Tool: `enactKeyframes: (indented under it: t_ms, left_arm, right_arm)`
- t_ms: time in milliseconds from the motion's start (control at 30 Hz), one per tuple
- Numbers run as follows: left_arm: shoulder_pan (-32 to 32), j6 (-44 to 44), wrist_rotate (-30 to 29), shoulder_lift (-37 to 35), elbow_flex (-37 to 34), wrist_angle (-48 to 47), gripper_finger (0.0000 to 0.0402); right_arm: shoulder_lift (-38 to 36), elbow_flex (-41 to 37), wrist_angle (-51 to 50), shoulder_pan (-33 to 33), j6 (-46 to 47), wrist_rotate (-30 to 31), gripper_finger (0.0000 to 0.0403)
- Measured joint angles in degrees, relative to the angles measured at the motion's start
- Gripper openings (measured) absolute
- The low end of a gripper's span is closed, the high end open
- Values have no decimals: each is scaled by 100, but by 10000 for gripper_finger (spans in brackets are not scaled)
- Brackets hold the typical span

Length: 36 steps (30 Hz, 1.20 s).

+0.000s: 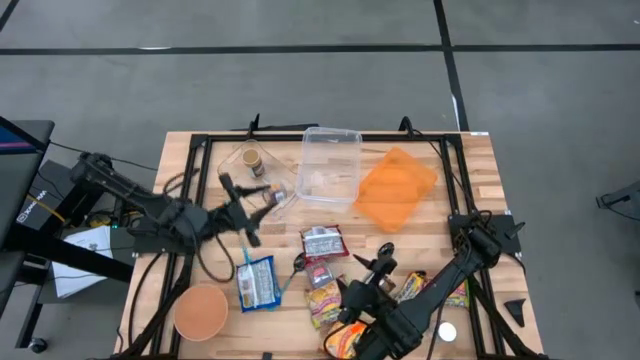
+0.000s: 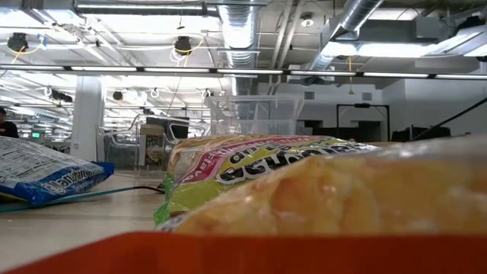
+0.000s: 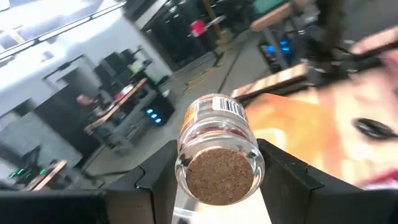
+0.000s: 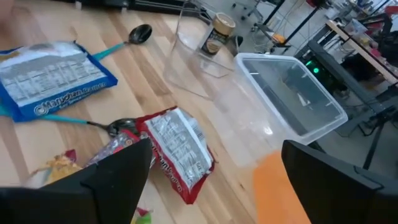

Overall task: Pick & Place Food Item
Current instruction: Put the brown seasoning bottle into the transparent bin

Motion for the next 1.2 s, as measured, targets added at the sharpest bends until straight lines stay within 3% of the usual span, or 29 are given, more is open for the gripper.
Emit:
enactKeyframes:
  t_ms: [167, 400, 633, 867, 1200]
  left_arm:
    - [723, 24, 384, 44, 718, -633, 174]
    - [1978, -1058, 1151, 195, 1756, -2140, 174]
    - [3313, -2250, 2534, 756, 2486, -4152, 174]
    - [4231, -2803, 3723, 1494, 2460, -5685, 174]
    - [4209, -2422, 4224, 2259, 1584, -5691, 174]
  right_arm:
    - [-10, 6, 2, -11, -110, 3, 354]
    - [-10, 6, 2, -6, -124, 5, 354]
    - [-10, 6, 3, 13, -194, 4, 354]
    - [-10, 6, 2, 40, -216, -38, 354]
    - [-10, 6, 2, 40, -214, -39, 354]
